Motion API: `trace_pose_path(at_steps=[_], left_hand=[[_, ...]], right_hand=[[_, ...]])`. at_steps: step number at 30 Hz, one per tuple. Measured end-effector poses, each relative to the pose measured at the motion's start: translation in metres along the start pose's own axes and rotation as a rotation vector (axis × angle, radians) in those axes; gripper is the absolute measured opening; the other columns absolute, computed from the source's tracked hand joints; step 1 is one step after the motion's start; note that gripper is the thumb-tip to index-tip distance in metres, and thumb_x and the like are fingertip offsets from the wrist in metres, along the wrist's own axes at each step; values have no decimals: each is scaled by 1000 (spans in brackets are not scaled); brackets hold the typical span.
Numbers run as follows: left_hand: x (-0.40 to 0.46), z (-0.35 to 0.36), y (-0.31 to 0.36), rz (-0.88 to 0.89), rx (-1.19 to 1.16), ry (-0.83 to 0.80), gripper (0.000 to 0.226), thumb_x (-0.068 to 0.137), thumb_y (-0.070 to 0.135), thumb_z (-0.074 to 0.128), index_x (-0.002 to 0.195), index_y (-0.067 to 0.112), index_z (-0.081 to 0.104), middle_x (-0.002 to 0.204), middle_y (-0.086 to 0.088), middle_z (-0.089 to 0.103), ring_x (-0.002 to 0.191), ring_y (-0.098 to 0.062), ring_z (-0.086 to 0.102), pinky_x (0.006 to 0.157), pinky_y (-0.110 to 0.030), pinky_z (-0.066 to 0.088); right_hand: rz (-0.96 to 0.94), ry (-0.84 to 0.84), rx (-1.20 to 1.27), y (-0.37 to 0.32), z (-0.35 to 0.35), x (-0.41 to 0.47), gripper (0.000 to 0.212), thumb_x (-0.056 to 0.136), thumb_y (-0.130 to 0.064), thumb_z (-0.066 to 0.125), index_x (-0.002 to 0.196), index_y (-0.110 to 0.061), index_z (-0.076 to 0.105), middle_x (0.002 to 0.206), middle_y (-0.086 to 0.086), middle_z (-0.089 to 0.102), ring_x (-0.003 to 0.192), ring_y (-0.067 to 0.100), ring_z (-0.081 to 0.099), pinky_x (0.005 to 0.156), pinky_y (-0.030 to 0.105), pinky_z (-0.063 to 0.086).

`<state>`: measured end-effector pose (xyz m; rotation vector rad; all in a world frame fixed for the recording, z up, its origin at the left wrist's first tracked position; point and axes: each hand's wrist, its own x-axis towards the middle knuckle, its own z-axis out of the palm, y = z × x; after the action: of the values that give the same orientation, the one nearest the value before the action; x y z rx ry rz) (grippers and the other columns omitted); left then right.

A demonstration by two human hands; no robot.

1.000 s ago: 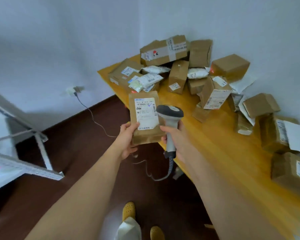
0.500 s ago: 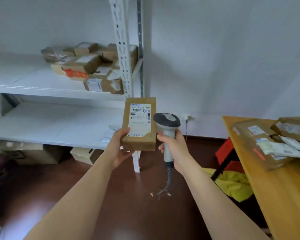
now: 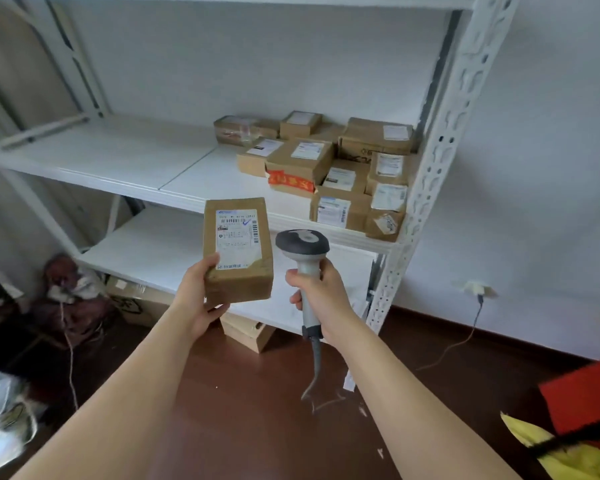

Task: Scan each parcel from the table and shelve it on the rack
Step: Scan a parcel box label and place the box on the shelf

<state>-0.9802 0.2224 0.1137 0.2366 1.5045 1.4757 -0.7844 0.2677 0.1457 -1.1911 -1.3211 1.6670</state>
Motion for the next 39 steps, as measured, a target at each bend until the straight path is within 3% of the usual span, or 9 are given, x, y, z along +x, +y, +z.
trace_pose_path(at_steps=[12, 17, 23, 26, 30, 32, 35, 37, 39], left_hand=[[174, 11, 109, 78, -93, 187, 42, 85, 48, 64, 118, 24, 55, 108, -5, 64, 98, -23, 62, 96, -44, 49], [252, 11, 175, 96, -18, 317, 73, 46, 63, 70, 109, 27, 61, 124, -6, 58, 104, -27, 61, 67, -38, 52], [324, 19, 211, 93, 76, 322, 32, 84, 45, 65, 106, 23, 58, 113, -7, 62, 104, -28, 59, 74, -39, 49], [367, 20, 226, 99, 144, 305, 38, 88, 47, 63, 112, 16, 59, 100, -5, 62, 94, -27, 59, 76, -39, 52], [418, 24, 244, 39, 472, 374, 58, 74, 69, 64, 109, 26, 51, 120, -9, 37, 109, -30, 45, 97, -43, 46], [439, 28, 253, 19, 498, 334, 64, 71, 63, 69, 119, 24, 51, 127, -10, 34, 104, -31, 47, 78, -39, 53], [472, 38, 267, 54, 452, 222, 47, 79, 48, 72, 109, 18, 52, 130, -14, 45, 82, -24, 55, 49, -27, 48], [487, 47, 273, 84, 485, 182, 46, 82, 45, 72, 112, 16, 55, 130, -15, 41, 79, -18, 51, 54, -29, 54], [491, 59, 278, 138, 538, 186, 53, 83, 44, 71, 122, 15, 52, 130, -13, 33, 79, -20, 45, 71, -36, 58]], right_hand=[[-58, -73, 35, -61, 76, 200, 20, 87, -11, 66, 99, -23, 56, 84, 4, 62, 53, 10, 57, 55, 26, 47], [-36, -93, 44, -86, 102, 279, 23, 88, -10, 66, 102, -24, 55, 82, 5, 60, 53, 12, 56, 57, 28, 47], [9, -84, -8, -97, 128, 338, 19, 86, -8, 67, 101, -16, 57, 77, 6, 60, 49, 10, 55, 52, 26, 46], [28, -36, -36, -101, 139, 363, 20, 86, -11, 69, 101, -16, 56, 71, 6, 59, 49, 10, 54, 52, 24, 45], [32, 47, -49, -107, 154, 389, 20, 86, -10, 69, 96, -19, 54, 71, 5, 58, 44, 7, 54, 48, 22, 44], [33, 104, -37, -111, 163, 399, 20, 86, -9, 69, 94, -18, 54, 73, 6, 58, 44, 7, 53, 47, 21, 43], [58, 179, -30, -118, 176, 411, 21, 87, -11, 69, 90, -21, 51, 74, 7, 57, 46, 8, 53, 50, 21, 42], [58, 222, -14, -119, 182, 417, 20, 86, -11, 69, 92, -21, 53, 73, 7, 58, 48, 8, 54, 51, 22, 44], [57, 261, -3, -120, 186, 420, 19, 86, -11, 69, 98, -18, 56, 71, 7, 59, 49, 9, 54, 54, 23, 44]])
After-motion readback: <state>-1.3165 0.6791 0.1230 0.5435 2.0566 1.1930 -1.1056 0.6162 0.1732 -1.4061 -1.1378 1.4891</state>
